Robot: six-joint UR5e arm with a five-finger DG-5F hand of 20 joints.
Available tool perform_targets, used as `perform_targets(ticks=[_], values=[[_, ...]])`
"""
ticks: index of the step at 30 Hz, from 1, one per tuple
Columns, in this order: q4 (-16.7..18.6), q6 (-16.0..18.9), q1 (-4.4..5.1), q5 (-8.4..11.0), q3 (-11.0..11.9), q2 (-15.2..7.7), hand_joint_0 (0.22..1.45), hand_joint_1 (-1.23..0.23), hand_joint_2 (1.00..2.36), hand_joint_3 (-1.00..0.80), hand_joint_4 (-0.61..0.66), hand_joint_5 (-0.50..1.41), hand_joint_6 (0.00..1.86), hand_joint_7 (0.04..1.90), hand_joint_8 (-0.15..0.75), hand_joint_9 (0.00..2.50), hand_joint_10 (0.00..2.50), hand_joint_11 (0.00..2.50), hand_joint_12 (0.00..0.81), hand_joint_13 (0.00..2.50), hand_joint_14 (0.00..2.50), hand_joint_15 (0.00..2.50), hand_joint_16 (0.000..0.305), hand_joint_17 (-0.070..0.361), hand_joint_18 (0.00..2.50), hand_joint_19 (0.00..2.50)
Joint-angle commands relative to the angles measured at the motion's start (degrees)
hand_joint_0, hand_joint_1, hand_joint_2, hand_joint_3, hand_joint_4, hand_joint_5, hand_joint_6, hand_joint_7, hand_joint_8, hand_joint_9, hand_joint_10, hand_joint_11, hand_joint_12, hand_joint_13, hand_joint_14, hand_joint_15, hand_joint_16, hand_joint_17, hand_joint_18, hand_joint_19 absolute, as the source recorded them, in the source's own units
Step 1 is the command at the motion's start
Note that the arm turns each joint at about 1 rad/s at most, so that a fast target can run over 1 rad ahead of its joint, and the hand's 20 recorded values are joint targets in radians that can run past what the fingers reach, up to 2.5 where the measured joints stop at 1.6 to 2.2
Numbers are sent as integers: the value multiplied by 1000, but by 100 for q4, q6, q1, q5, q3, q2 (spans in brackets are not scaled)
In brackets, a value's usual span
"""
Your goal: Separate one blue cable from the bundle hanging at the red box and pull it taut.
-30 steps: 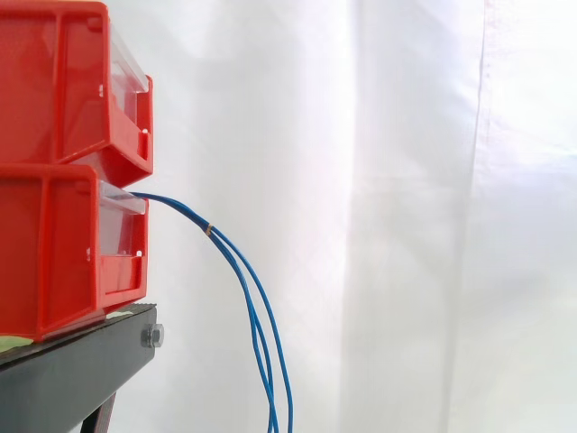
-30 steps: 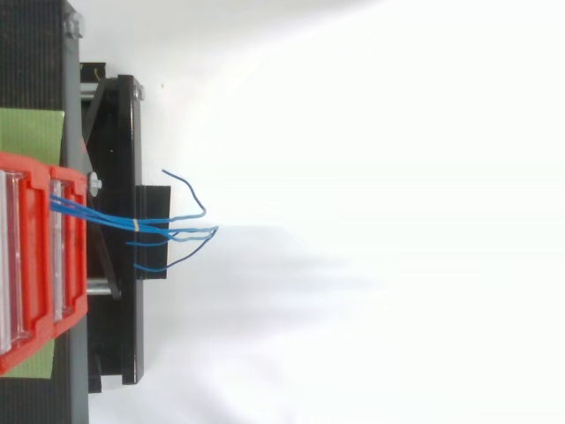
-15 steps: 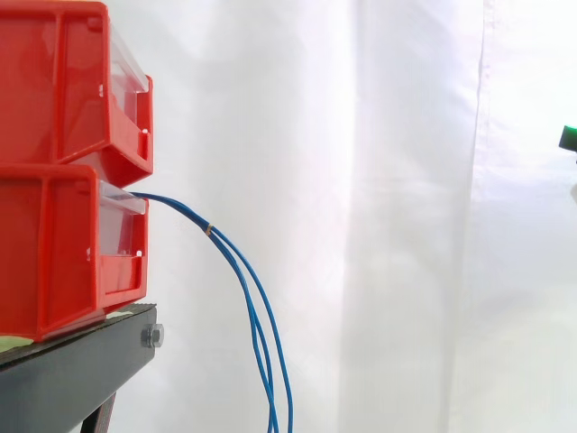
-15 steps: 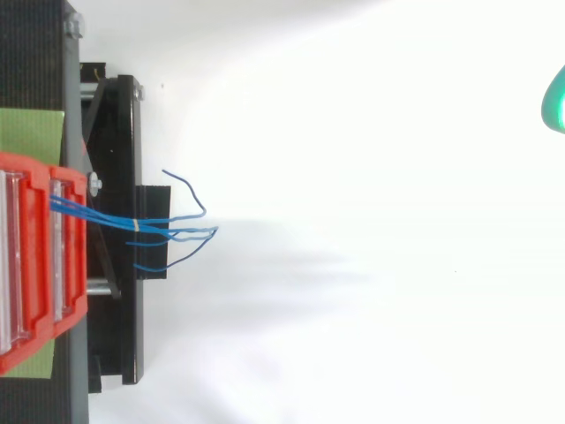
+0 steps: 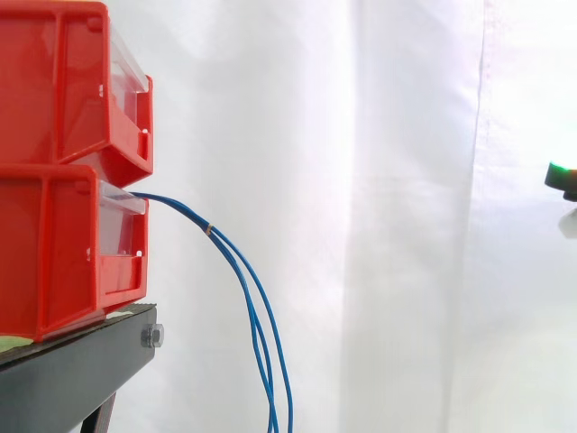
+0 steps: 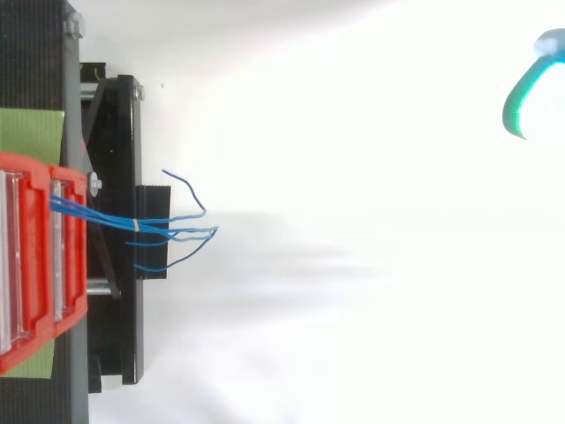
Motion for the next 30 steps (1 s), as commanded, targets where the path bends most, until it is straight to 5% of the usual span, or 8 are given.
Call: perform_targets(ticks=[1, 5, 17, 30], values=[[178, -68, 10, 120, 1, -22, 483, -365, 1000, -500, 245, -247, 503, 853, 294, 303, 10, 277, 342, 59, 0, 38, 45, 102, 0, 144], [345, -270, 28, 313, -8, -137, 485, -368, 1000, -500, 248, -246, 503, 853, 294, 307, 7, 270, 339, 62, 0, 37, 45, 101, 0, 143], [749, -262, 72, 339, 1, -620, 486, -375, 1000, -500, 252, -244, 503, 853, 296, 315, 7, 271, 339, 75, 0, 34, 44, 100, 0, 140], [881, -376, 169, 744, 1, -682, 488, -377, 1000, -500, 252, -244, 503, 854, 296, 320, 7, 272, 336, 84, 2, 38, 44, 100, 0, 150]])
